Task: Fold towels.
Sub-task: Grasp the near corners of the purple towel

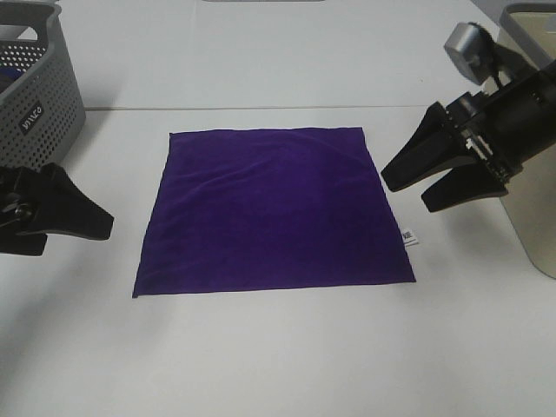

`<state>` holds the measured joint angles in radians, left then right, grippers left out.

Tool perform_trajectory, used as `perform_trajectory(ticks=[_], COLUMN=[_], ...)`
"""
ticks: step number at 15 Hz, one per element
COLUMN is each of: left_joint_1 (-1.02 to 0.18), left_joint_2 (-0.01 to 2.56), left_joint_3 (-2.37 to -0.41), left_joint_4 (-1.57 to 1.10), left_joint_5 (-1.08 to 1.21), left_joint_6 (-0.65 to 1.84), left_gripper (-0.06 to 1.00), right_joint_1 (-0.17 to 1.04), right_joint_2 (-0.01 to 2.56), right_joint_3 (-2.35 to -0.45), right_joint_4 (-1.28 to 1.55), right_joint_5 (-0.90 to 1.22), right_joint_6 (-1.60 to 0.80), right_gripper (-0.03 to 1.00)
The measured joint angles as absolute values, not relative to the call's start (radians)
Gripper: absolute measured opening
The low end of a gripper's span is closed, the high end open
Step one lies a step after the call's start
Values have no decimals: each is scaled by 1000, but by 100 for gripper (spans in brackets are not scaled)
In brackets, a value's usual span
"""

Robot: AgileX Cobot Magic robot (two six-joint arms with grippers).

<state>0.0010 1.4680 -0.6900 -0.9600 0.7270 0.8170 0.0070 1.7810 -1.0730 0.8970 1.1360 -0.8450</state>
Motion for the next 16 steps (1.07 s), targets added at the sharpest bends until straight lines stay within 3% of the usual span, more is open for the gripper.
perform_trajectory(ticks=[5,10,16], left_joint_1=[0,-65,-69], left_joint_2=[1601,1843,1878], left_joint_3=[-696,-812,-818], left_joint_4=[-983,-991,-1006], left_joint_5=[706,705,603], left_joint_6=[899,900,899], left_gripper=[99,98,98], right_joint_1=[7,-81,-78], right_joint_2=[1910,2009,2014], right_joint_3=[-1073,-1074,-1074], right_joint_4=[846,842,857], right_joint_5=[943,904,893], right_joint_6=[-809,-849,-886], right_gripper=[98,98,98])
